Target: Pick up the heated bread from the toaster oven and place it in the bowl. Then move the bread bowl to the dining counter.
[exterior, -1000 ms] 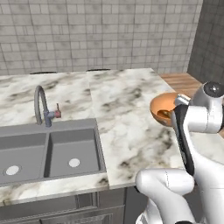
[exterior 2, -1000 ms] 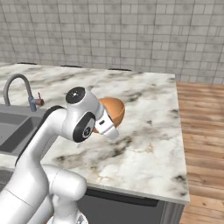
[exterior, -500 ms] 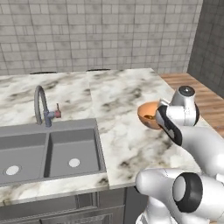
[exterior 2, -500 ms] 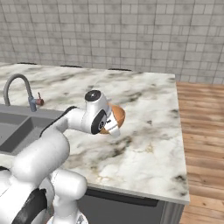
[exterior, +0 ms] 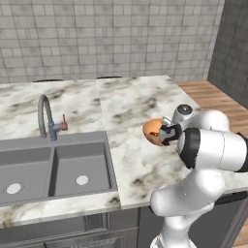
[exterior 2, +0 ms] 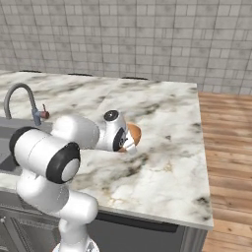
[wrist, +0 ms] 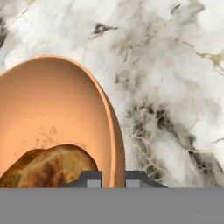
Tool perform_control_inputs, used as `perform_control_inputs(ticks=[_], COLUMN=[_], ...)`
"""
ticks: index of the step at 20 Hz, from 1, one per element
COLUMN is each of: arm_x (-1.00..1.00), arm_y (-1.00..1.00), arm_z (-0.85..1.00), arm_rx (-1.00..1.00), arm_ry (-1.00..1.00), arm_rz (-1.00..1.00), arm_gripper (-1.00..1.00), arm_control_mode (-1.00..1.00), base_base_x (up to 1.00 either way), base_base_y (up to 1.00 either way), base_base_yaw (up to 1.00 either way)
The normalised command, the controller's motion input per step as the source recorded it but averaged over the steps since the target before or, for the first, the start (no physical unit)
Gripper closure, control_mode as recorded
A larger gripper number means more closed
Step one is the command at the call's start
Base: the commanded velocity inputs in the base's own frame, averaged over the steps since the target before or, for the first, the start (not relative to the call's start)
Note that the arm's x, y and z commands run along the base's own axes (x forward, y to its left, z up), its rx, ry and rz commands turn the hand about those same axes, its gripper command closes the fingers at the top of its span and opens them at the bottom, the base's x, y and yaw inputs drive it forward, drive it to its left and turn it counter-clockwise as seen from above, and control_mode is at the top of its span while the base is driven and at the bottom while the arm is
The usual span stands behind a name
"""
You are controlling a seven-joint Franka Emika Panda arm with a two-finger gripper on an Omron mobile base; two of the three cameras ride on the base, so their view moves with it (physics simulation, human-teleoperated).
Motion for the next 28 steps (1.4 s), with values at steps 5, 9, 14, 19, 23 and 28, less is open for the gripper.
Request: perform_control_inputs(ticks=[5,9,14,19,23,28], arm_x=[0.36,-0.18,-0.55,-1.00,-1.00,-0.80], arm_y=[0.05,0.00,0.09,0.20,0.46,0.92], arm_z=[-0.39,0.62,1.00,1.00,1.00,1.00], arm_rx=[-0.06,-0.01,-0.07,-0.12,-0.21,-0.33], arm_ry=[0.01,-0.05,-0.28,-0.47,-0.60,-0.62], arm_rz=[0.02,0.00,0.00,0.00,0.00,0.15], arm_gripper=[-1.00,-1.00,-1.00,-1.00,-1.00,-1.00], arm_control_mode=[-1.00,-1.00,-1.00,-1.00,-1.00,-1.00], base_base_x=[0.00,0.00,0.00,0.00,0.00,0.00], base_base_y=[0.00,0.00,0.00,0.00,0.00,0.00], base_base_yaw=[0.00,0.00,0.00,0.00,0.00,0.00])
